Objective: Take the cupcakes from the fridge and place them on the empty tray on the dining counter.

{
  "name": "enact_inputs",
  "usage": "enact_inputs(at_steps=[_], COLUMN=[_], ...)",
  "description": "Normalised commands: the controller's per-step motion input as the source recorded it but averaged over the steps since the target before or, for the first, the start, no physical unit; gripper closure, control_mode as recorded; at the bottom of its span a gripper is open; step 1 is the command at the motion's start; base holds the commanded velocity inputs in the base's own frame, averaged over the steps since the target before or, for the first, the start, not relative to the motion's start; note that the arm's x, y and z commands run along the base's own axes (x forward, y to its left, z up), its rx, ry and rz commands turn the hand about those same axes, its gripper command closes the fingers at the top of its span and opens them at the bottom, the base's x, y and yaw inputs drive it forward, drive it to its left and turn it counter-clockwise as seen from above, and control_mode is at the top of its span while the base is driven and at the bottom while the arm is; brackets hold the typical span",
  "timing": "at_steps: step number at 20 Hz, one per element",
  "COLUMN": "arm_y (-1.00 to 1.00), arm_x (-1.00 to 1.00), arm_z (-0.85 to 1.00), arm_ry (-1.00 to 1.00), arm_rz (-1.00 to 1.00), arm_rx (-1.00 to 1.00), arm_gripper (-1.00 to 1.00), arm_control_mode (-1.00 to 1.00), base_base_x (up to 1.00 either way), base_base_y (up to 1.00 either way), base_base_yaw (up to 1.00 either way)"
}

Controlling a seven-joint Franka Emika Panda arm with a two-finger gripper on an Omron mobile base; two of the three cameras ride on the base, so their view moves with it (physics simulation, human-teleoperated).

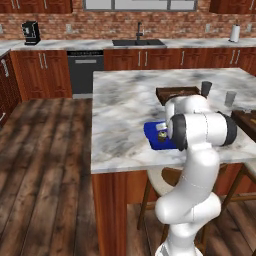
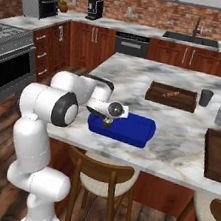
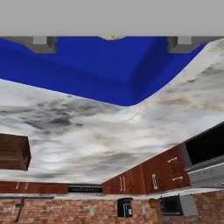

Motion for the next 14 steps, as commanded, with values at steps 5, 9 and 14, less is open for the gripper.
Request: enact_inputs(at_steps=[5,9,14], arm_y=[-0.08,-0.08,-0.07], arm_x=[-0.64,-0.73,-0.44], arm_z=[1.00,1.00,1.00], arm_ry=[0.18,0.34,0.30], arm_rz=[0.01,0.00,0.00], arm_rx=[-0.09,-0.11,-0.10], arm_gripper=[-1.00,-1.00,-1.00], arm_control_mode=[-1.00,-1.00,-1.00], base_base_x=[0.00,0.00,0.00], base_base_y=[0.00,0.00,0.00], base_base_yaw=[0.00,0.00,0.00])
